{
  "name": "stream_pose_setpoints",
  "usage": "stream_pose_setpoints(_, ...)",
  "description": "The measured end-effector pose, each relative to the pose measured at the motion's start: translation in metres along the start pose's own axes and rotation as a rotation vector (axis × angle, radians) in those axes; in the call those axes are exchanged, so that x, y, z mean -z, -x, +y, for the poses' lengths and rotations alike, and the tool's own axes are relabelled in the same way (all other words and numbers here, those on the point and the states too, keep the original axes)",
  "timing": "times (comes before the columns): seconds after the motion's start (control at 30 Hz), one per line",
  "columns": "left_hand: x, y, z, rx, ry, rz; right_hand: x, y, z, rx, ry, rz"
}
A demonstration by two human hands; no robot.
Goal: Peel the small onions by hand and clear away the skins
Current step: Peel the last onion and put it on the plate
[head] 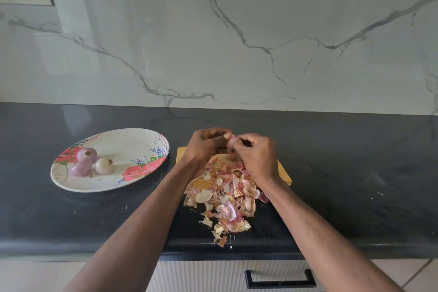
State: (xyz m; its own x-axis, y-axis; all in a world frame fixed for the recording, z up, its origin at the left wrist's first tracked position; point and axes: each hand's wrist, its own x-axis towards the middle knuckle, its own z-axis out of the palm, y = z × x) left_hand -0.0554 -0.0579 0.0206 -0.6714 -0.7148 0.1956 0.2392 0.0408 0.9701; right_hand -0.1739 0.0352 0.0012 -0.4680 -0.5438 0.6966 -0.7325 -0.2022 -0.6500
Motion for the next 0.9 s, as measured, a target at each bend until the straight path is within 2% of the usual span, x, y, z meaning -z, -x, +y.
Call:
stream_pose_setpoints(0.3,-0.005,0.000,-0.002,-0.020,0.000,-0.016,0.002,0.002,-0.009,-0.155,-0.089,0.013)
stream_pose_setpoints(0.43,-0.004,-0.001,-0.001,0.011,0.123,-0.035,0.001,-0.004,-0.008,-0.349,-0.152,0.048)
stream_pose_setpoints(0.6,0.001,-0.003,0.005,0.061,0.264,-0.063,0.006,-0.010,-0.006,-0.535,-0.395,0.107)
stream_pose_setpoints(0.7,0.002,-0.003,0.007,0.088,0.296,-0.050,0.008,-0.010,-0.010,-0.510,-0.456,0.089)
stream_pose_setpoints(0.9,0.003,-0.002,0.010,0.125,0.345,-0.033,0.007,-0.007,-0.009,-0.317,-0.163,-0.090)
